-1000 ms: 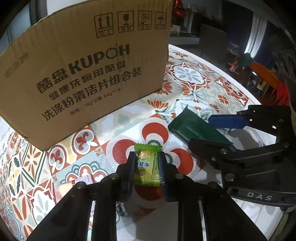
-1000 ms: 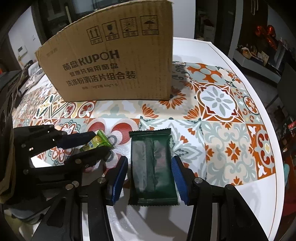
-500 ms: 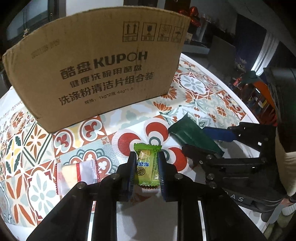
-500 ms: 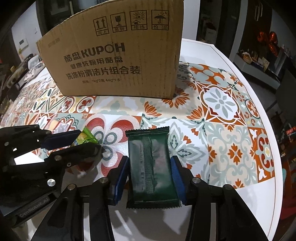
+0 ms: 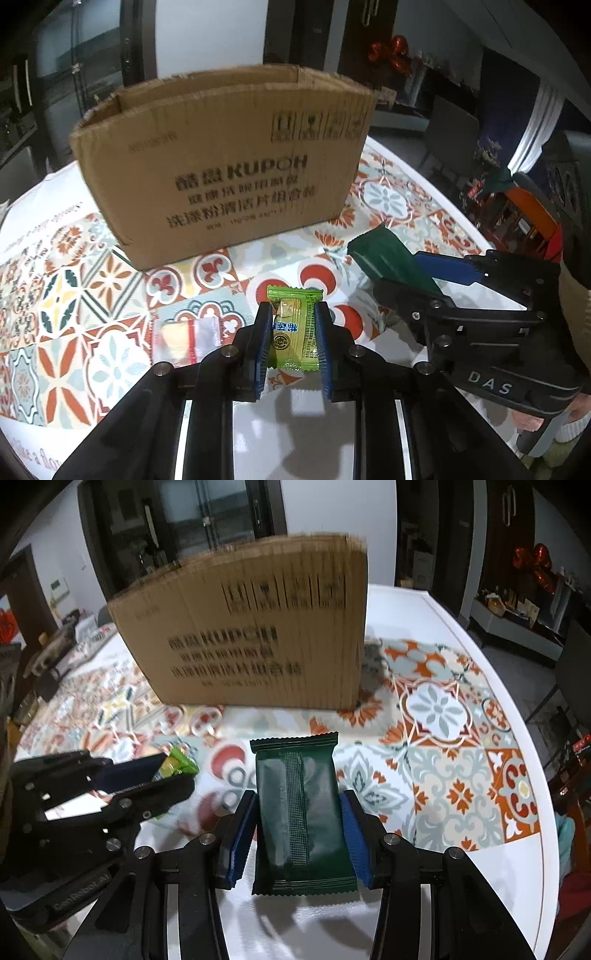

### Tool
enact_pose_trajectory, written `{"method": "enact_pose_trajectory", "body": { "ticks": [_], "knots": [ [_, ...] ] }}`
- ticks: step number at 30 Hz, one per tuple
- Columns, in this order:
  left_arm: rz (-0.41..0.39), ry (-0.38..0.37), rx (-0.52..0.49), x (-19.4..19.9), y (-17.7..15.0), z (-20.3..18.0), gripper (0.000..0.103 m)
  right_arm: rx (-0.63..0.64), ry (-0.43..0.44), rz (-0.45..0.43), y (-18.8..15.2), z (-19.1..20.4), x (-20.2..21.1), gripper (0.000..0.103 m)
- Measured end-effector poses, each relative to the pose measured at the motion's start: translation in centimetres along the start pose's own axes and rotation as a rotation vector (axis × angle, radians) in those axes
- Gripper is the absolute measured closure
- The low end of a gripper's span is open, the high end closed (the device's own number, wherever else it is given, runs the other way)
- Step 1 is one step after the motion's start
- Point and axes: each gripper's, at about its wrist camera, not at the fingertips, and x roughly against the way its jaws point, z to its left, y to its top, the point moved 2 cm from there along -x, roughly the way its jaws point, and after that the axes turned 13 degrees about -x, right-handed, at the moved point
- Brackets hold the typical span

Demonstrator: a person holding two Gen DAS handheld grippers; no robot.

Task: Organize snacks
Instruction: 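Carry both snacks over the cardboard box and open both tools to drop them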

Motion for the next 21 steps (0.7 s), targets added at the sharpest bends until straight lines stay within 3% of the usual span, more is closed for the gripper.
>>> {"method": "enact_pose_trajectory", "body": {
  "ticks": [8,21],
  "knots": [
    [-0.104,0.044,0.007,4.8,1.7,0.2,0.080,-0.019,0.052,-0.076,1.4,0.7,3.5,0.056],
    [-0.201,0.087,0.002,9.9,4.9,1.2,0.080,0.016,0.115,-0.220,4.1,3.1,8.9,0.056]
  ]
}}
